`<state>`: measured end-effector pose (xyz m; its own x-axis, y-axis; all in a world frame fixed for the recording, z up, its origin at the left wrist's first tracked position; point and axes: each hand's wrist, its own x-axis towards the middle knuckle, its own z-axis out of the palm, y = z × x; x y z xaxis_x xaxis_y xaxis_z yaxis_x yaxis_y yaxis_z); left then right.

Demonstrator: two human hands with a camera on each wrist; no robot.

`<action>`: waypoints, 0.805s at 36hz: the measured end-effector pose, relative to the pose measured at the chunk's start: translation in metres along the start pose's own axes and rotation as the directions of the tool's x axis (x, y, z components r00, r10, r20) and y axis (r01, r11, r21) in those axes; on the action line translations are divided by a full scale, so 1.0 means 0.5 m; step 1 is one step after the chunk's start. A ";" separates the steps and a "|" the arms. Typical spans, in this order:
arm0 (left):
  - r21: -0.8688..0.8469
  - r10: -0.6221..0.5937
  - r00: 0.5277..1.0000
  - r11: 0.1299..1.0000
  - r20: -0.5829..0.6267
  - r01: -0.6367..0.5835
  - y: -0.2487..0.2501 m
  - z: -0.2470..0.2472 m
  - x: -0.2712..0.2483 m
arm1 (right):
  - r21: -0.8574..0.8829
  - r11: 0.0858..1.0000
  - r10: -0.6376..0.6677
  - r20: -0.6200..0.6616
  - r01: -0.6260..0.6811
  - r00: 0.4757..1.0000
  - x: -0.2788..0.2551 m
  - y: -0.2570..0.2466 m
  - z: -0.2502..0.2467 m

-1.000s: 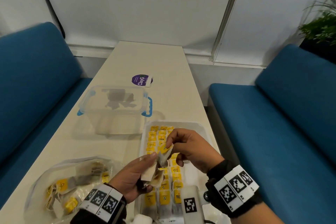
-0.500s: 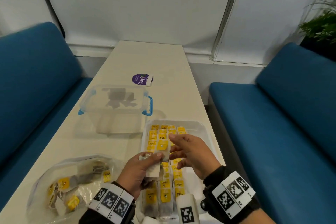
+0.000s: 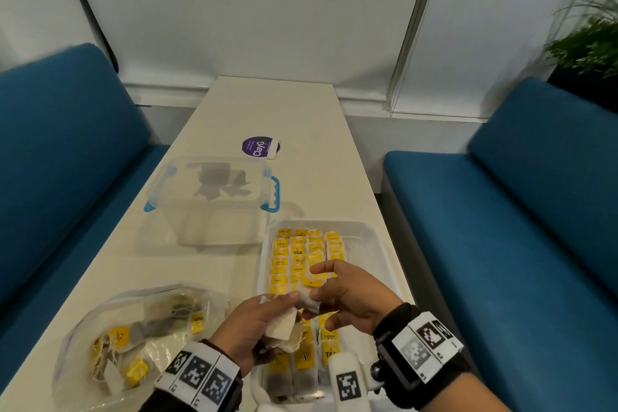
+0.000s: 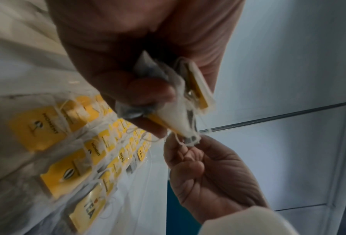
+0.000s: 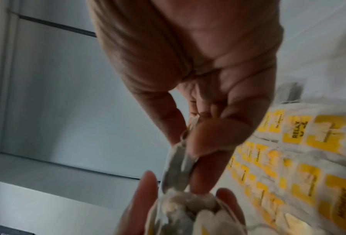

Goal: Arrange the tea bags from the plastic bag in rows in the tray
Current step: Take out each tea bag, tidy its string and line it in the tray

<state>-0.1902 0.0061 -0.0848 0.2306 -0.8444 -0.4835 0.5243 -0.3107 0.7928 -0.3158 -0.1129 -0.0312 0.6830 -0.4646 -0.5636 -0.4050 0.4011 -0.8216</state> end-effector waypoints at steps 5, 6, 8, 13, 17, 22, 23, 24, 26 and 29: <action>-0.021 -0.018 1.000 1.000 0.010 0.018 0.002 0.003 0.002 | 0.004 1.000 0.001 0.053 -0.001 0.999 0.004 0.003 -0.001; -0.018 -0.023 1.000 1.000 -0.017 0.022 0.000 0.003 0.005 | 0.022 1.000 -0.002 0.054 0.000 0.999 0.005 0.004 -0.001; -0.007 -0.035 0.997 0.999 -0.064 0.034 -0.001 0.004 0.007 | 0.034 0.999 -0.007 0.058 0.005 0.998 0.005 0.006 -0.002; 0.013 -0.027 0.997 1.000 -0.079 0.028 -0.002 0.009 0.009 | -0.027 0.999 -0.037 0.018 0.038 0.999 0.005 0.013 -0.006; 0.055 -0.020 0.993 0.998 -0.119 0.027 -0.005 0.008 0.013 | -0.020 0.998 -0.063 -0.013 0.063 0.998 0.005 0.012 -0.006; 0.085 -0.004 0.991 0.996 -0.130 0.015 -0.007 0.009 0.016 | -0.043 0.997 -0.063 0.010 0.064 0.998 0.000 0.010 -0.010; 0.098 -0.001 0.990 0.995 -0.140 0.014 -0.007 0.012 0.015 | -0.061 0.996 -0.062 0.008 0.062 0.998 -0.001 0.010 -0.010; 0.110 0.004 0.988 0.994 -0.156 0.014 -0.006 0.014 0.014 | -0.078 0.995 -0.061 0.006 0.061 0.998 -0.002 0.009 -0.010; 0.129 0.008 0.985 0.992 -0.172 0.015 -0.004 0.018 0.008 | -0.107 0.993 -0.059 0.007 0.059 0.998 -0.003 0.009 -0.010; 0.136 0.002 0.987 0.991 -0.163 0.021 -0.001 0.021 0.002 | -0.115 0.991 -0.062 0.014 0.063 0.998 -0.003 0.005 -0.011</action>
<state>-0.1986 0.0010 -0.0817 0.3623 -0.7623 -0.5364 0.4129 -0.3847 0.8256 -0.3214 -0.1156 -0.0330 0.7152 -0.4773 -0.5106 -0.4287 0.2773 -0.8598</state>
